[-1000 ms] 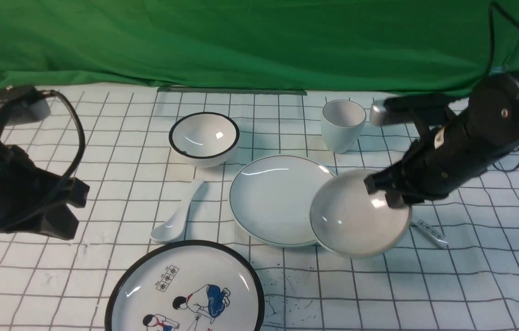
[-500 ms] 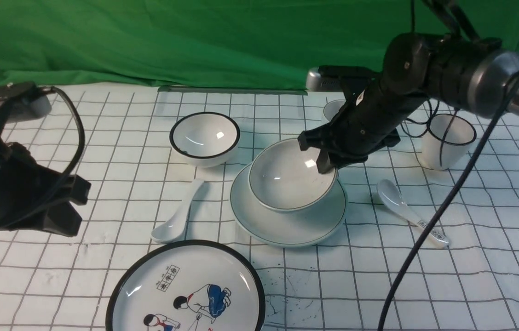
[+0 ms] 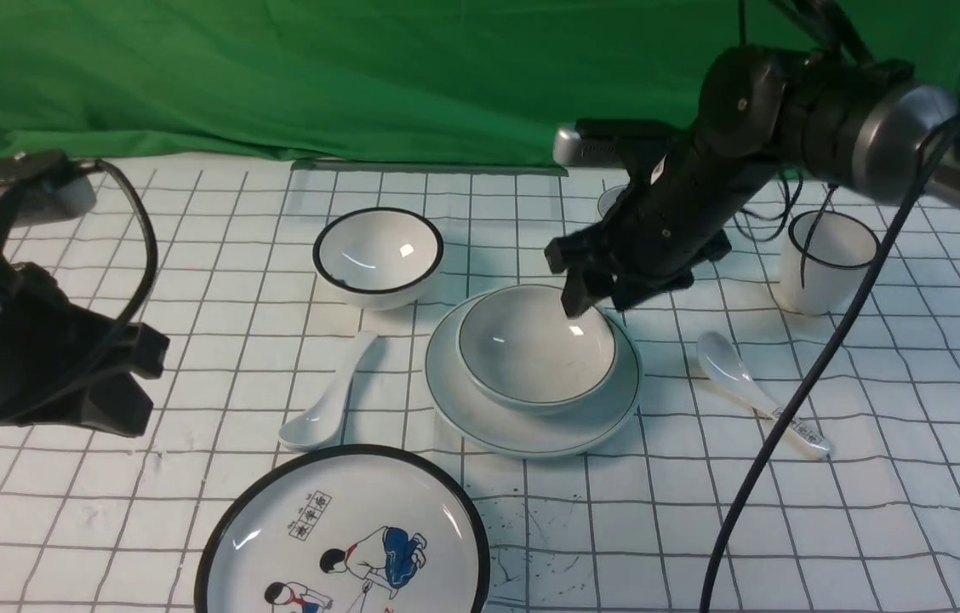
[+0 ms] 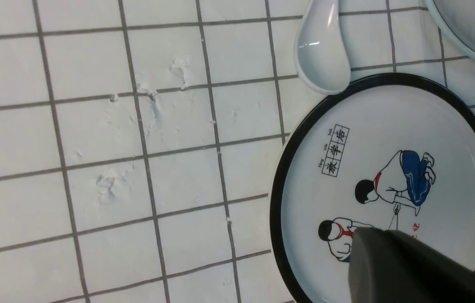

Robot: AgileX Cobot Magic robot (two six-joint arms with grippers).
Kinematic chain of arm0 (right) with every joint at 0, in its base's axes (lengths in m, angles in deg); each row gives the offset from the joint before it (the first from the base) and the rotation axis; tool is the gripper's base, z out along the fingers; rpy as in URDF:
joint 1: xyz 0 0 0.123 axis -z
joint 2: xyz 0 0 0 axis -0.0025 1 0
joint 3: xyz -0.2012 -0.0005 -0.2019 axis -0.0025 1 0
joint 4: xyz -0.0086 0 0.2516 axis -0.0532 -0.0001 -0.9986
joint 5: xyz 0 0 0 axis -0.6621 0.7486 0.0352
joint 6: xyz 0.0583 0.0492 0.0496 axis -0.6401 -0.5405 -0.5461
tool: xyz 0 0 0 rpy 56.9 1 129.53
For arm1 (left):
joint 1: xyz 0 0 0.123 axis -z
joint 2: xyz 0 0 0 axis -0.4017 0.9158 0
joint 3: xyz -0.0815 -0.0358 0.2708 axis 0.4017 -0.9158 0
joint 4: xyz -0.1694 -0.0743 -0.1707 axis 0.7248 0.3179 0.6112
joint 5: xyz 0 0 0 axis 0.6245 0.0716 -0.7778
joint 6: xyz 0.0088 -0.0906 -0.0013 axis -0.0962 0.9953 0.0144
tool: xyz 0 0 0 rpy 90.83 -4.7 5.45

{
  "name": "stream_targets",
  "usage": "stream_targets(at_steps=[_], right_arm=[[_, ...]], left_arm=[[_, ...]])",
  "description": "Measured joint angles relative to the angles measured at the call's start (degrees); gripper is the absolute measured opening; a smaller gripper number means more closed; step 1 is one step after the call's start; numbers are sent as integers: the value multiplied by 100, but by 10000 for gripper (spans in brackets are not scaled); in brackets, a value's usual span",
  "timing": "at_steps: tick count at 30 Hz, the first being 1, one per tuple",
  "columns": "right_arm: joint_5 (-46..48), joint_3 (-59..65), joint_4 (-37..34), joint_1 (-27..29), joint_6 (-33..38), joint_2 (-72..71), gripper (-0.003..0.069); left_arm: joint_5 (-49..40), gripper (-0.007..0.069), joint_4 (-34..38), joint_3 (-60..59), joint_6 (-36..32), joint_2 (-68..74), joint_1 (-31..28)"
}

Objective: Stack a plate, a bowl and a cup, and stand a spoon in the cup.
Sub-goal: Use the right arm to put the blue rice bowl into the blue large plate in the middle, then use the right arm to grab a blue teacup

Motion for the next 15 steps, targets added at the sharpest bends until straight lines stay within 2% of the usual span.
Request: stream_targets(at_steps=[4,10,15], right_arm=[[-430,-601,438,162,15,-178,493],[-979,-1028,567,836,-328,225,501],[-1146,-1070,610,1090,-403,805,501]], left_arm=[[30,4,12,0,-59,0,0],[25,4,75,-4,-76,0,0],[19,4,104,-4,-106,0,0]])
